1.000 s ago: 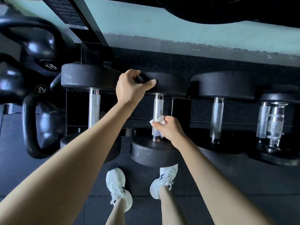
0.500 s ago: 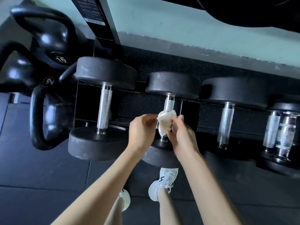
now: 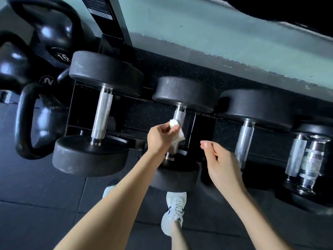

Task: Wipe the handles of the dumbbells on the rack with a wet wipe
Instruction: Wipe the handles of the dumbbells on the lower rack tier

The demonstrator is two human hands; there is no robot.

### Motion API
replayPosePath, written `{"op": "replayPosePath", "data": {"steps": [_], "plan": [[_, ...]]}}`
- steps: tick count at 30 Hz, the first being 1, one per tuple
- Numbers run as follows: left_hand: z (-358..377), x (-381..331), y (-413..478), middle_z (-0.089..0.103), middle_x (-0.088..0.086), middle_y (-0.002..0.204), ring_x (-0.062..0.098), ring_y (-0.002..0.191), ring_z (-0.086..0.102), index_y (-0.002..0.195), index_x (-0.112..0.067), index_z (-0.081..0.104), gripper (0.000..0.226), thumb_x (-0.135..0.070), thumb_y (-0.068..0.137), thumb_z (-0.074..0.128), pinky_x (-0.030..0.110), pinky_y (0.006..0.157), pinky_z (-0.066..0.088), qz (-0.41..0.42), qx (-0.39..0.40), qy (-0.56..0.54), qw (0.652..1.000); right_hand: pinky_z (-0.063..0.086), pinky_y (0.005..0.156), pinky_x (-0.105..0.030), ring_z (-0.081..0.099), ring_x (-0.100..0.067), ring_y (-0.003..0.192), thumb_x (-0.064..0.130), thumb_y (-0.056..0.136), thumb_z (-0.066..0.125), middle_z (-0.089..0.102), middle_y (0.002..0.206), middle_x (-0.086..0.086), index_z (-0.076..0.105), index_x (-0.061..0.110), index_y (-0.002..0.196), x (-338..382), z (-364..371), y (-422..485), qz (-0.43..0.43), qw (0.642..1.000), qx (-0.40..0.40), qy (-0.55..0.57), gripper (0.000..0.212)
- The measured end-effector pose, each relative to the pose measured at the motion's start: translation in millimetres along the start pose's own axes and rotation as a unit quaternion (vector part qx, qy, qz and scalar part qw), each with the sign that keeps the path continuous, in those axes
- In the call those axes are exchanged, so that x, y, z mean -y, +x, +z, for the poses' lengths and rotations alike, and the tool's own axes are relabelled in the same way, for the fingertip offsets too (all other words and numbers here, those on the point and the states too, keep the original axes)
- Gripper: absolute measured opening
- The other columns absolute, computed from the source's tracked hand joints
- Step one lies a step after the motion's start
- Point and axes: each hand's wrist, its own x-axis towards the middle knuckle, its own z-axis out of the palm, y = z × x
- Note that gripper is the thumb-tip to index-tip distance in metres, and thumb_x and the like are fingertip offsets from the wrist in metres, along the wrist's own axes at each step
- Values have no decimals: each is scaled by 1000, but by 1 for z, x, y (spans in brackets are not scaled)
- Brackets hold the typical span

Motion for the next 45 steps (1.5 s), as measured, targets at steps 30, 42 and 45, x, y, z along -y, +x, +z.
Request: {"op": "replayPosePath", "data": {"steps": [30,42,45], "plan": [[11,-30,21,52,-3,66,-2,55,37,70,-11,64,23,-29,81,74,18,58,35,51,-41,-33,997,26,108,-59,54,-37,118,50,90,36,58,129,-17,57,11,125,-70,-9,-27,-85,881,-67,-461,57],[-4,-6,2,40,-8,55,9,56,35,78,-9,63,19,-25,78,74,18,47,28,148,5,159,976,30,108,-55,57,-37,113,46,90,38,62,123,-18,59,7,119,-72,-7,-26,-104,882,-78,-452,53],[-14,-6,-7,49,-5,61,14,64,45,85,-11,63,21,-27,77,75,19,50,31,166,31,237,957,31,108,-54,58,-37,112,46,90,38,63,121,-18,60,7,117,-72,-7,-26,-104,884,-80,-450,52]]}}
